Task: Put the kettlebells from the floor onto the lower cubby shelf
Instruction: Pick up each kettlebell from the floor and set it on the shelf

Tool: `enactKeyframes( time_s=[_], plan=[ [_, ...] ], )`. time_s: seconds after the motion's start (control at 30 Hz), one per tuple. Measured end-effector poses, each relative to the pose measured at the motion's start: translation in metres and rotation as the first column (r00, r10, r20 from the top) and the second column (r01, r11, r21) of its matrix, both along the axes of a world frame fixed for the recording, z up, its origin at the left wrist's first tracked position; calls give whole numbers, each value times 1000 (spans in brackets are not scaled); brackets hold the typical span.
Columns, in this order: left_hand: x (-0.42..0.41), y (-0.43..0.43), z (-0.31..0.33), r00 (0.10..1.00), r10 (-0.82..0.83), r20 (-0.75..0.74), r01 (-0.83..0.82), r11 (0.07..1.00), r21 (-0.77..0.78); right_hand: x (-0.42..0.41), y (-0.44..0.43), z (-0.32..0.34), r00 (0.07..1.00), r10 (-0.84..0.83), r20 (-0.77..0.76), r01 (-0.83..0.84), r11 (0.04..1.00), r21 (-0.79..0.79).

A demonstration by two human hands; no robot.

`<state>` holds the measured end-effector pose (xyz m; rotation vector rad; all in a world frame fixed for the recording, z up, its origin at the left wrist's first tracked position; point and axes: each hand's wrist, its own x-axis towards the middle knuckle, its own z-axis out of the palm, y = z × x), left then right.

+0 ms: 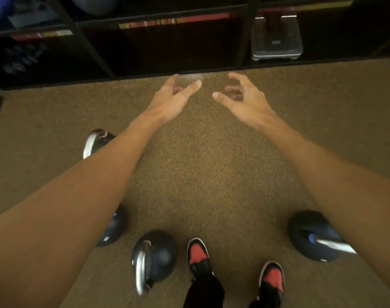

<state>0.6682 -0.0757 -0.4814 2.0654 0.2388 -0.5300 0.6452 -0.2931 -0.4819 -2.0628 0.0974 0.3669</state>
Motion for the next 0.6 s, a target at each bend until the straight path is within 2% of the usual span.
enactKeyframes(
  time_s=[0.27,0.6],
  plan=[
    [-84,-120,-34,997,-63,-34,63,998,-10,-88,-116,-27,999,0,-54,-5,996,-95],
    [-218,-282,-86,997,-41,-71,39,999,-36,-218,-280,-71,992,28,-124,-54,976,-210]
  ],
)
